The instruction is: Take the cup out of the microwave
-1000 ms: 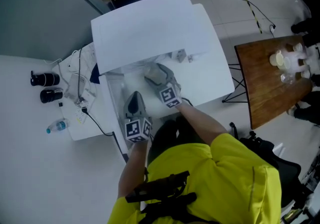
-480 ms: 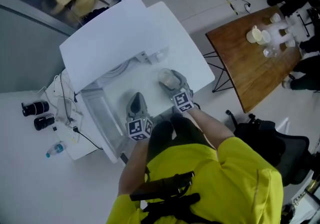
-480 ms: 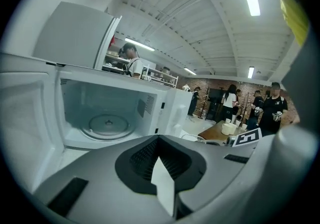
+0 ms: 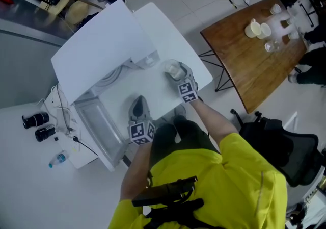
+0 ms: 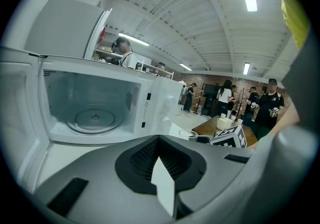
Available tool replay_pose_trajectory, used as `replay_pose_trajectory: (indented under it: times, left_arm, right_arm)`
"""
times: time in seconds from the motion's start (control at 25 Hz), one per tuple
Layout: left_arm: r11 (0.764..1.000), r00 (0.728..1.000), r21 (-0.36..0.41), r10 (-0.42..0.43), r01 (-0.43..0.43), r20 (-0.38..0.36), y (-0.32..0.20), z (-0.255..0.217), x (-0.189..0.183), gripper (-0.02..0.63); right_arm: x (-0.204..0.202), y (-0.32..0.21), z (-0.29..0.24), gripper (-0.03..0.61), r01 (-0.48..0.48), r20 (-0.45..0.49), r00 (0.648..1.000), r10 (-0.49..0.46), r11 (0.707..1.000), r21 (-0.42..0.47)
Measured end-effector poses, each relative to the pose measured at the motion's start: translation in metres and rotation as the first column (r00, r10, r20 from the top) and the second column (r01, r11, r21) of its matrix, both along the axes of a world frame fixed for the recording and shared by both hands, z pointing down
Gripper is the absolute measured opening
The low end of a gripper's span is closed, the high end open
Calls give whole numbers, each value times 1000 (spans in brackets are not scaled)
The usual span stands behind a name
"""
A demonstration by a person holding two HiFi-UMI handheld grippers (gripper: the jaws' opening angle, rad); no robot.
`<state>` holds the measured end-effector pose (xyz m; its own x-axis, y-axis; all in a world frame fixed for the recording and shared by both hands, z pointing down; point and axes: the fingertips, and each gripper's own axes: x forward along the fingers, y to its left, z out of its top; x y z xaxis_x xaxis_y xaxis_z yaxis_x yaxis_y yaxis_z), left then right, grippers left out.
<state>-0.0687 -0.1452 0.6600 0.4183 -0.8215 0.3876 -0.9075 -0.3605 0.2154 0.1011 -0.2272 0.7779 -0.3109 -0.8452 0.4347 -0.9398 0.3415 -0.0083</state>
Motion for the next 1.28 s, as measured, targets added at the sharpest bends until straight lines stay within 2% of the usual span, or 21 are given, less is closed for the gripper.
replay_pose_trajectory:
  times: [0.32,0.36,0.4,0.44,0.6,0.8,0.92,1.08,1.16,1.24,1.28]
  left_arm:
    - [1000,1000,-14,-14,14,-6,-5,7,5,-8]
    - [1000,1000,-14,-13,13,-7,-5,7,6,-8]
    - [1000,1000,-12,-12,12,-8,-5,6,7,-8]
    - [1000,1000,-9,-11,11,-10,-6,5,7,-8]
    - [1000,1000,1,-13,13,-21,-2,-5,7,-8]
    - [999,999,27,-17,18,-33,14,-46,-8,-8]
    - [997,998,60,-40,43,-48,24,-81,-30,-8]
    - [985,993,132,-100,108,-66,28,-133,-65,-8]
    - [981,989,137,-133,140,-58,38,-152,-82,-8]
    - [977,987,139,-155,159,-44,49,-171,-99,-8]
    - [975,986,147,-162,167,-41,54,-181,-107,-8]
  right_arm:
    - [6,-10,9,344,-10,7,1000,10,1000,-15]
    - [6,-10,9,354,-7,8,1000,7,1000,-17]
    - [6,-8,8,409,-4,8,1000,4,1000,-18]
    - [7,-6,6,420,-4,10,1000,4,1000,-20]
    - [14,22,-13,420,-24,36,999,25,999,-25]
    - [-1,71,-101,417,23,144,989,-25,1000,20]
    - [-25,92,-173,345,73,190,978,-91,992,101]
    - [-66,93,-249,322,154,190,962,-198,963,223]
    - [-83,98,-275,319,168,200,955,-220,954,248]
    - [-101,102,-299,279,183,204,949,-242,945,270]
    - [-110,104,-311,279,192,208,944,-255,940,282]
